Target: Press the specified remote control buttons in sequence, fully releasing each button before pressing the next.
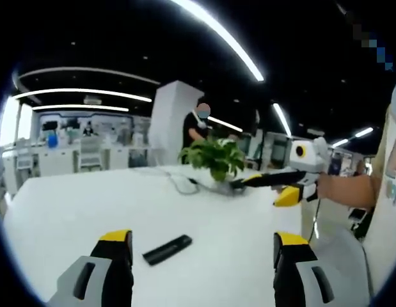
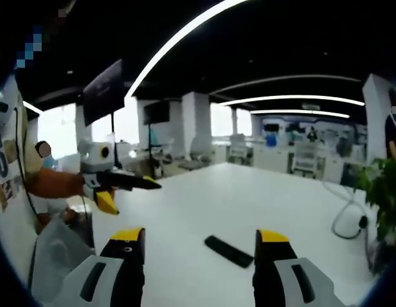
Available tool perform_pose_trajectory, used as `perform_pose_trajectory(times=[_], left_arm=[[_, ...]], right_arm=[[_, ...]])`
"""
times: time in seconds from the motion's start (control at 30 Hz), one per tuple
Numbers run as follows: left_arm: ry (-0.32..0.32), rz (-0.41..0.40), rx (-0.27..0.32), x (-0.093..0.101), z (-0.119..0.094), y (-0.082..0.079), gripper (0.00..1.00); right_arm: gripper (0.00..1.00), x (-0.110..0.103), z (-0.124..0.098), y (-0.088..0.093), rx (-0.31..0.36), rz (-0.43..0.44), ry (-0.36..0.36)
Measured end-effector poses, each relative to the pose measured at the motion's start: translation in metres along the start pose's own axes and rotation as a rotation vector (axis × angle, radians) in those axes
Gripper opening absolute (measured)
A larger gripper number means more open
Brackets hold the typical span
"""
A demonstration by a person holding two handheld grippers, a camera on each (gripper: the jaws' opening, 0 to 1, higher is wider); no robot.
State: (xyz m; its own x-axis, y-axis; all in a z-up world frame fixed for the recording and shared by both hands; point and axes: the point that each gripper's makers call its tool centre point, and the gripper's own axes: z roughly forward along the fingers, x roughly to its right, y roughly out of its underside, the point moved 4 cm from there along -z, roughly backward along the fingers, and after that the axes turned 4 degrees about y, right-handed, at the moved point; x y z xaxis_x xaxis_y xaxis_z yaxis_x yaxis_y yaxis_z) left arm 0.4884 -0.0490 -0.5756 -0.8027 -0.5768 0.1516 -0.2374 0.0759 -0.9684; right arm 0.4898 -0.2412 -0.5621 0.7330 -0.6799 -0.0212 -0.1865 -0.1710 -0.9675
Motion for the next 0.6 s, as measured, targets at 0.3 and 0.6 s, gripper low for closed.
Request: perform_pose_trajectory(times=[0.3,0.6], left_arm=[[-0.002,0.006,-0.004,-0.009,0.006,-0.001,0.93],[0.002,0.012,-0.015,-0.017,0.013,0.0,0.93]], right_arm=[[0.68,0.009,0.007,-0.003,0.002,-0.009,0.001],[0.68,0.017,0.014,-0.006,0.0,-0.025,-0.003]])
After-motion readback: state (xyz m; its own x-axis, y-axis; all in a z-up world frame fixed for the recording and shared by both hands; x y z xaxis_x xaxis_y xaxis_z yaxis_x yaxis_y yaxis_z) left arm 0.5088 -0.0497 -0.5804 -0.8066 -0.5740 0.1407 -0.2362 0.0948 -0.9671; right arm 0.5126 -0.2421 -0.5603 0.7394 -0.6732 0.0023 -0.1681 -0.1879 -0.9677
